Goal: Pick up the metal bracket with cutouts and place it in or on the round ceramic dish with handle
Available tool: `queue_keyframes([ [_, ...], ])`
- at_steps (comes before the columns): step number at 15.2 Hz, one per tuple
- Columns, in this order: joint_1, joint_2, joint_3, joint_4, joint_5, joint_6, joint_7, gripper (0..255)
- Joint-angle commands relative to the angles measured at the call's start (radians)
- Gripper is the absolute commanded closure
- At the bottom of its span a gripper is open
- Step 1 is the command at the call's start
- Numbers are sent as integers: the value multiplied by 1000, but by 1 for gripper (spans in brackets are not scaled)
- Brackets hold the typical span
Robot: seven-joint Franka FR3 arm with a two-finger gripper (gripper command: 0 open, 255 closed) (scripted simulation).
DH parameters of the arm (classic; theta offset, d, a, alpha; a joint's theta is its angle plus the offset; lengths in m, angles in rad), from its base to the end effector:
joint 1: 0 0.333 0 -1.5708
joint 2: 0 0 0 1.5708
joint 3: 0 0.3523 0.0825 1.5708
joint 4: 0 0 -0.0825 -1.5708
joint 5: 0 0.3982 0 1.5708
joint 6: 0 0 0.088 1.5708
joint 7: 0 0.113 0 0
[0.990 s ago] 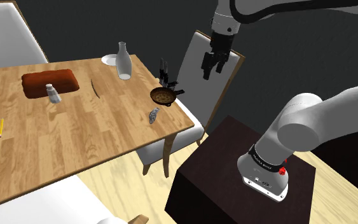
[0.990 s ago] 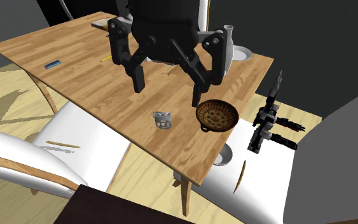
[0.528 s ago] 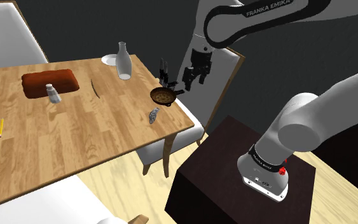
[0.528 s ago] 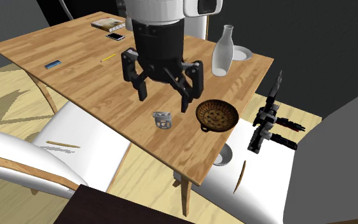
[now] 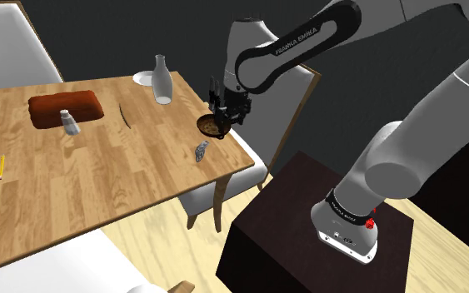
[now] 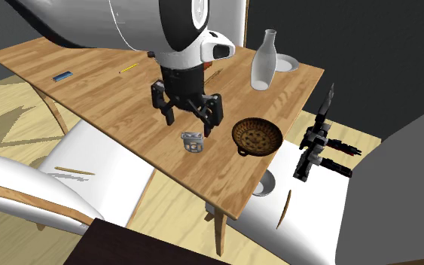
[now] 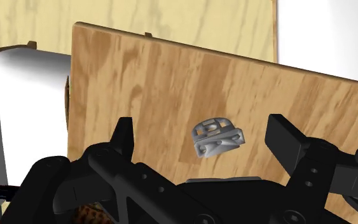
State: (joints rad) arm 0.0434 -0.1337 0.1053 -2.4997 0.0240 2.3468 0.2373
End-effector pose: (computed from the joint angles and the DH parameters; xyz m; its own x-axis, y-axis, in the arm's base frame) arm 0.4532 0.0682 0.3516 0.9941 -0.1064 -0.0199 -0.1064 -0.9943 0.0020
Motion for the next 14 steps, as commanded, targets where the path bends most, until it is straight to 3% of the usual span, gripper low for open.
queue_keyframes([
  [1, -1, 89, 6, 33, -14, 64, 23, 0],
  [10, 40, 455, 3, 239, -105, 248, 163, 0],
  [14, 47, 504, -5, 252, -115, 285, 173, 0],
])
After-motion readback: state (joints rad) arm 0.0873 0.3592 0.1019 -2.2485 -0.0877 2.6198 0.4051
